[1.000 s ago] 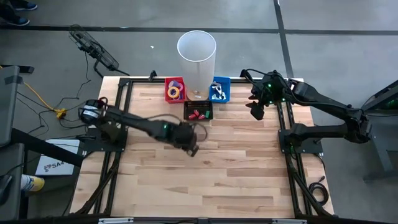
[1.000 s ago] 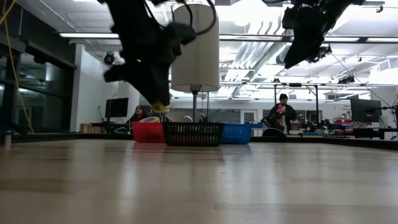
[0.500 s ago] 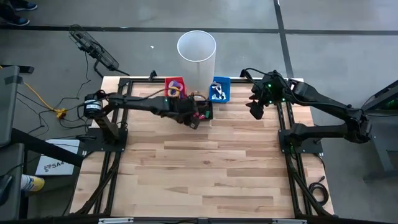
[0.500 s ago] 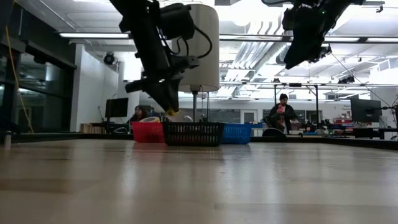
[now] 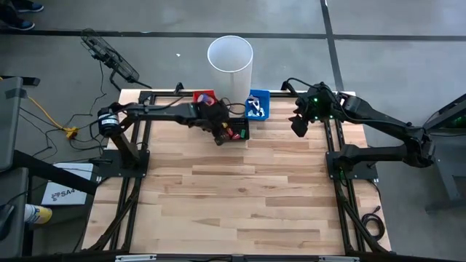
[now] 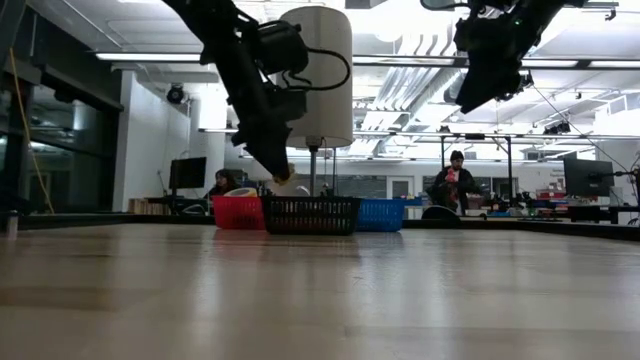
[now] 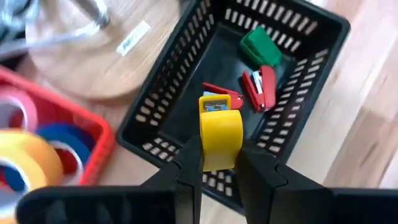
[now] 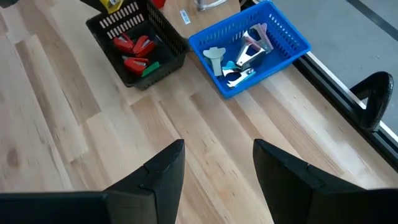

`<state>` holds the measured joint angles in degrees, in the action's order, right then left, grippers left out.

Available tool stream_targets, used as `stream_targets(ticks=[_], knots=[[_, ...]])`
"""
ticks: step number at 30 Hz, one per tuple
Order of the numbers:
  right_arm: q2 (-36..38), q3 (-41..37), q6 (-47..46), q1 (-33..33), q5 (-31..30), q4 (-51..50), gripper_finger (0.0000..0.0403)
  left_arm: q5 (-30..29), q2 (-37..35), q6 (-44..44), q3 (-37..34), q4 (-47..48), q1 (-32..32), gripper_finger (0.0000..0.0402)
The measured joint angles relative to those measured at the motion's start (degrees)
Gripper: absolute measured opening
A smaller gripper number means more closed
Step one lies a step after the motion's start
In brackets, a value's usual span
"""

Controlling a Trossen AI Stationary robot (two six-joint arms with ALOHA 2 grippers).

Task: Pick and place Stapler, Stapler remover, tape
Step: Put the yellow mini stapler into the black bin, then return to Home Position

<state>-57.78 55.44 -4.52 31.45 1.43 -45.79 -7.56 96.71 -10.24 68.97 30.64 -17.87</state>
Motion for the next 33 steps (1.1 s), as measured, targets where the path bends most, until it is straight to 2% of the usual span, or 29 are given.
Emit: stream_targets(ticks=[5, 10, 24, 33], knots=[[0.00, 0.00, -1.43, 0.00, -0.72, 0.32, 0.0181, 0.58, 0.00, 13.86, 0.00, -1.39, -1.05, 0.0064], [0.00, 0.00, -3.33, 0.02, -2.99, 0.42, 0.0181, 0.98, 0.55, 23.81, 0.02, -2.80, -1.26, 0.0064], [0.00, 0.00, -7.43, 0.02, -4.96, 0.60, 0.0181, 0.55, 5.14, 31.49, 0.04, -3.90, -1.24, 0.0067], [0.01, 0.00, -8.54, 0.02, -4.95, 0.58, 0.0181, 0.49, 5.25, 32.72, 0.00, -2.73, -1.24, 0.0185]])
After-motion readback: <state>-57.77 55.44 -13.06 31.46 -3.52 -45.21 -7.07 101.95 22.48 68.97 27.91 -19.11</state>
